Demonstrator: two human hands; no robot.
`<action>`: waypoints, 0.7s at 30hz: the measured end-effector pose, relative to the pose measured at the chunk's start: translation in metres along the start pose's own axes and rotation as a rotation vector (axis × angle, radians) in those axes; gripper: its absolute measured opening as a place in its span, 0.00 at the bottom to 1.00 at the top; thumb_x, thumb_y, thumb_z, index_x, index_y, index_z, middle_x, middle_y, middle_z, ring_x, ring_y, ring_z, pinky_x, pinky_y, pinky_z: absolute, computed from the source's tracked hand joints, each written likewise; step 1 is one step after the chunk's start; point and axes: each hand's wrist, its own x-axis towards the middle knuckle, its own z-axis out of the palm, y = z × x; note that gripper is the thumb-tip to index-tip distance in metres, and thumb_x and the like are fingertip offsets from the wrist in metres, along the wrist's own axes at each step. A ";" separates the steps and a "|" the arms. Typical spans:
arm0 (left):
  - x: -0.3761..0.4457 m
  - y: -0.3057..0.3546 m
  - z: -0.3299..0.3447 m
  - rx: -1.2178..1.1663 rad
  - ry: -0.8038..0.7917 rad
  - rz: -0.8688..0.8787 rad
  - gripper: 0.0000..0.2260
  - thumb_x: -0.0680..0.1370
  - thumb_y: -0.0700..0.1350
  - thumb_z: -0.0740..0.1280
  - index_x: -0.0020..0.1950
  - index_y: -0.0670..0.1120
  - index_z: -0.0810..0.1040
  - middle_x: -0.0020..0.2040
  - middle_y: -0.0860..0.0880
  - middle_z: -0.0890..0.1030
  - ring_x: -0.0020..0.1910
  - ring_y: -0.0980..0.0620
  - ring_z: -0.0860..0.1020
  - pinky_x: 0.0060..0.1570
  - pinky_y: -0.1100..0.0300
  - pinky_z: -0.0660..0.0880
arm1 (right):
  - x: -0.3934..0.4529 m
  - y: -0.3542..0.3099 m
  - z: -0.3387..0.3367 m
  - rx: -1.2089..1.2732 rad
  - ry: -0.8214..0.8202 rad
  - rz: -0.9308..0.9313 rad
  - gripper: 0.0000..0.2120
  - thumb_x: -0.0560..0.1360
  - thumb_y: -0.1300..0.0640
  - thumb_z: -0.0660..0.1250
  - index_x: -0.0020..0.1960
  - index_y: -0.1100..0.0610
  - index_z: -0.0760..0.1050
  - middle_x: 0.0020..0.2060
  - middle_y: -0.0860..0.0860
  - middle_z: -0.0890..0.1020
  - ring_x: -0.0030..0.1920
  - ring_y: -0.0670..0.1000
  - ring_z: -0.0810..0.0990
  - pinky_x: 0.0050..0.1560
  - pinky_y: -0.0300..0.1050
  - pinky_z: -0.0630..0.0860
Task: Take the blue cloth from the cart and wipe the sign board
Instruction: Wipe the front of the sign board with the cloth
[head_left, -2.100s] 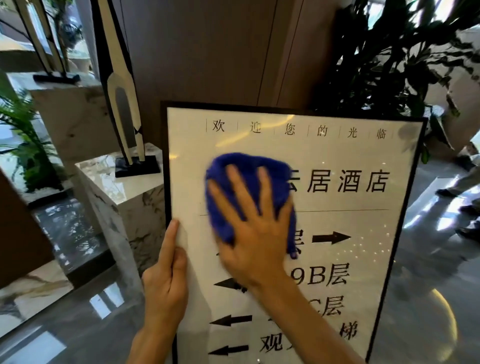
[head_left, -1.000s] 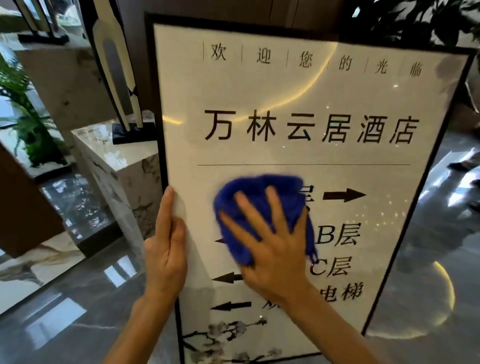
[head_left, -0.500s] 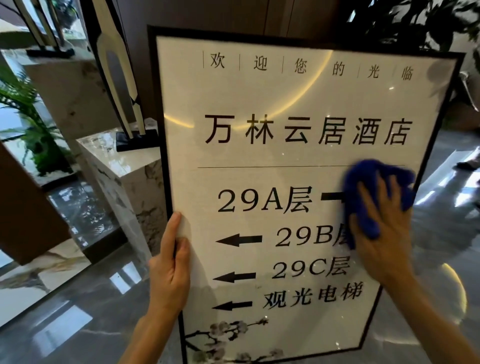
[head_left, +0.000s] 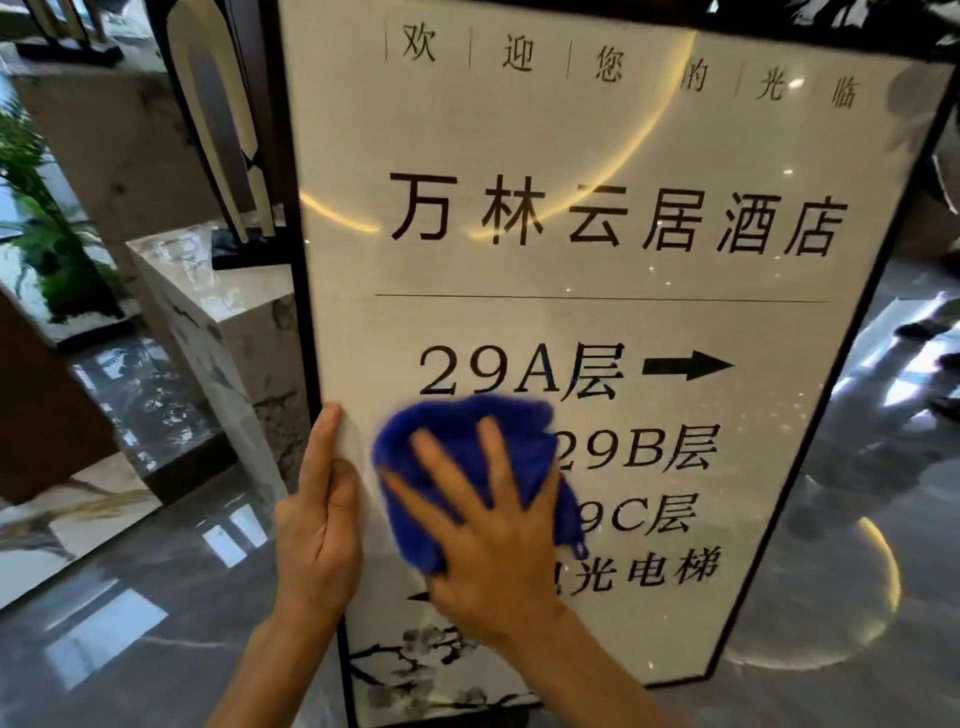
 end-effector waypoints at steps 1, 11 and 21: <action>0.000 0.000 0.000 -0.004 -0.002 0.005 0.23 0.82 0.50 0.52 0.73 0.72 0.58 0.23 0.53 0.67 0.20 0.65 0.68 0.23 0.78 0.62 | -0.010 -0.002 0.002 -0.001 -0.024 -0.071 0.37 0.72 0.40 0.62 0.78 0.39 0.53 0.80 0.43 0.50 0.80 0.58 0.47 0.72 0.71 0.36; 0.000 -0.006 0.001 0.002 -0.015 -0.005 0.21 0.82 0.53 0.52 0.73 0.71 0.57 0.26 0.51 0.68 0.21 0.61 0.68 0.21 0.74 0.63 | -0.080 0.175 -0.031 -0.070 -0.015 0.250 0.29 0.81 0.43 0.50 0.80 0.43 0.47 0.81 0.46 0.48 0.80 0.57 0.47 0.74 0.71 0.50; -0.022 -0.018 0.009 0.007 0.030 -0.029 0.22 0.81 0.51 0.52 0.71 0.73 0.59 0.27 0.45 0.69 0.23 0.48 0.68 0.20 0.57 0.65 | -0.068 0.093 0.006 0.115 0.165 0.460 0.30 0.81 0.43 0.53 0.79 0.40 0.46 0.80 0.43 0.44 0.79 0.59 0.42 0.72 0.74 0.48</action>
